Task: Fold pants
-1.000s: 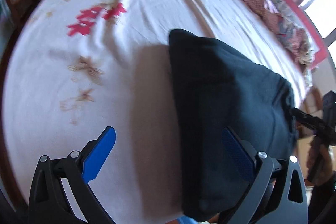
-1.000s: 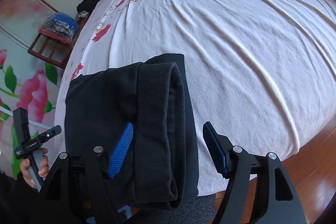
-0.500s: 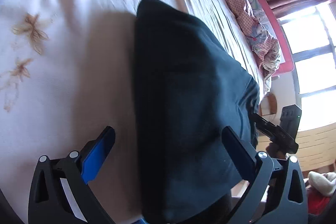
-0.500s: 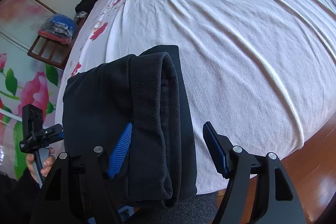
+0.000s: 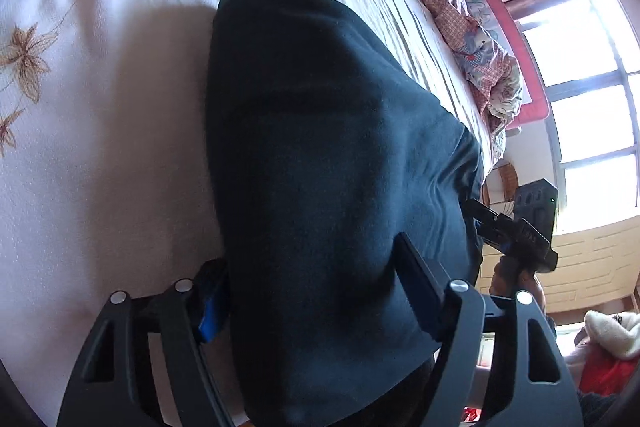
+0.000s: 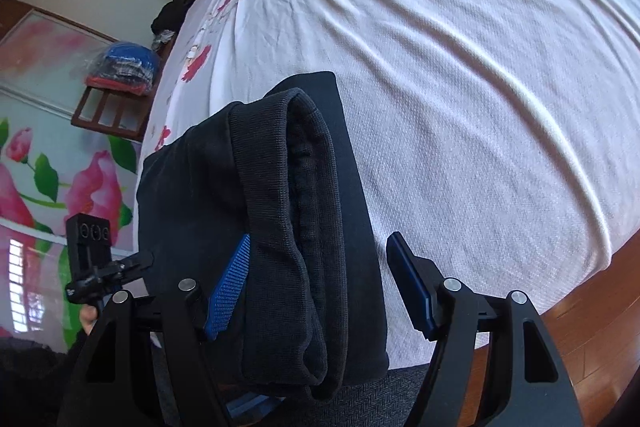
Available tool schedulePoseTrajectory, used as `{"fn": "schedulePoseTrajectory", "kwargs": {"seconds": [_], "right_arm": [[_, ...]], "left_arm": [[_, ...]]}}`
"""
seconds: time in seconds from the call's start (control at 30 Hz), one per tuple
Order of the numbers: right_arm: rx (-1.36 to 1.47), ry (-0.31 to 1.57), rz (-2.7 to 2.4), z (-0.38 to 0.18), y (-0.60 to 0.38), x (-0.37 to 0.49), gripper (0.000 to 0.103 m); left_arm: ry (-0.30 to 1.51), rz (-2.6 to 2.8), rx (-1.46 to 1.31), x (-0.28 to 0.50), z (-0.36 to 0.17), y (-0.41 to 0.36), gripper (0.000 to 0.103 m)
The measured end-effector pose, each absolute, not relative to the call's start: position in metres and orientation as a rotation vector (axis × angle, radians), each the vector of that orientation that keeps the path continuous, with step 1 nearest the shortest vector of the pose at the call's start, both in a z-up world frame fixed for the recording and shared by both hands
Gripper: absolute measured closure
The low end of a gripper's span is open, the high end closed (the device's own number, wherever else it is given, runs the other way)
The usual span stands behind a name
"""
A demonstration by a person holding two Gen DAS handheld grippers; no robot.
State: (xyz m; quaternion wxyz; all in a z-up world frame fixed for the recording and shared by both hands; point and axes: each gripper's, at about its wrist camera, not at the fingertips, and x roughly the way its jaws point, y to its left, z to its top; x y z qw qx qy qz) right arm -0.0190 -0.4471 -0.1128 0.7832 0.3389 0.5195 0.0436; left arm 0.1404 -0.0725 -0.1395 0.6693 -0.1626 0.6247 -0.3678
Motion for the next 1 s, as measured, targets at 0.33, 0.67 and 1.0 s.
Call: {"fn": "schedulePoseTrajectory", "kwargs": {"seconds": [0.33, 0.67, 1.0], "right_arm": [[0.85, 1.102, 0.166, -0.129, -0.452, -0.028, 0.028], [0.658, 1.143, 0.183, -0.112, -0.424, -0.032, 0.049], [0.536, 1.075, 0.231, -0.04, -0.407, -0.037, 0.071]], "left_arm": [[1.413, -0.836, -0.374, 0.145, -0.146, -0.068, 0.027], [1.371, -0.858, -0.344, 0.145, -0.139, -0.065, 0.067], [1.279, -0.865, -0.444, 0.144, -0.113, -0.052, 0.08]]}}
